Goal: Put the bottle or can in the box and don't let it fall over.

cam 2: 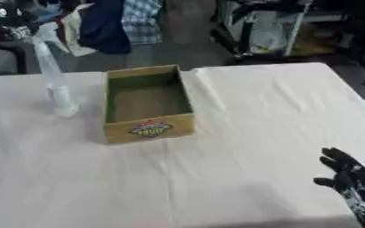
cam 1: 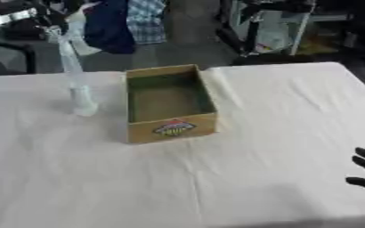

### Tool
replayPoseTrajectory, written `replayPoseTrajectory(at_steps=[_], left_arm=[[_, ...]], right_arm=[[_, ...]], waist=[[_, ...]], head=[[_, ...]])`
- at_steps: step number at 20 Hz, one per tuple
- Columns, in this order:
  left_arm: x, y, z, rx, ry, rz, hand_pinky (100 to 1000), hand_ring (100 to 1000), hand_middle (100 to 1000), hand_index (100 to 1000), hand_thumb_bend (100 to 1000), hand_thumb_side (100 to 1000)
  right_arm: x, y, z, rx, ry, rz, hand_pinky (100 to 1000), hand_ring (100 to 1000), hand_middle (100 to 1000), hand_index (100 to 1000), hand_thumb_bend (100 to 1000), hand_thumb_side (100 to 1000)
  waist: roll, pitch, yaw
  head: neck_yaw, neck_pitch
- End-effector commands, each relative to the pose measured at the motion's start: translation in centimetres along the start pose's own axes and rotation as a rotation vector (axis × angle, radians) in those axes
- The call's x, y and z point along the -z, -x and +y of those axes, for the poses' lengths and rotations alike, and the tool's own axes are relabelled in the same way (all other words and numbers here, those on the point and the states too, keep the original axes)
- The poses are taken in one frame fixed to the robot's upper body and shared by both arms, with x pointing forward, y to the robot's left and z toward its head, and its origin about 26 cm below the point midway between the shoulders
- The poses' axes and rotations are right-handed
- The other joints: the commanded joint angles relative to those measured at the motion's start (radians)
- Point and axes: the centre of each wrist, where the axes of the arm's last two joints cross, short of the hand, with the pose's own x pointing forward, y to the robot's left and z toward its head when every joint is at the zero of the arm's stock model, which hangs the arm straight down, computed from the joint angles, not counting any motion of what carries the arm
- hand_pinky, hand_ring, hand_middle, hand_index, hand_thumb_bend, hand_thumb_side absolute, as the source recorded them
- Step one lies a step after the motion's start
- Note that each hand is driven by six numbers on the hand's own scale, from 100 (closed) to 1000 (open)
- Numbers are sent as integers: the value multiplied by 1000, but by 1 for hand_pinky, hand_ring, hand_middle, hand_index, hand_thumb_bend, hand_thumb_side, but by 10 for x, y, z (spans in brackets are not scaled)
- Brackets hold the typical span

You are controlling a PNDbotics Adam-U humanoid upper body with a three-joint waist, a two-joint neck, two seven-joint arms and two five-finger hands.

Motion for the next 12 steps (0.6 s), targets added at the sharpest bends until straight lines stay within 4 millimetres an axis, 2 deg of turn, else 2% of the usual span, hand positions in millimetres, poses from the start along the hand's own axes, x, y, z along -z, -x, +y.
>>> replayPoseTrajectory(at_steps=[1,8,12], left_arm=[[-5,-2,14,17,-13,-6,814,787,787,930,255,977],[0,-8,9,4,-8,-45,812,783,781,926,264,964],[2,-12,7,5,-8,-68,809,773,765,920,252,927]], right_arm=[[3,-4,-3,-10,-1,-16,793,1000,974,1000,100,621],[4,-4,-3,-9,-2,-18,793,1000,974,1000,100,622],[4,-5,-3,-8,-3,-18,794,1000,974,1000,100,622]], waist=[[1,-4,-1],[1,-2,-3],[2,-1,-4]], head=[[4,-6],[7,-3],[8,-1]])
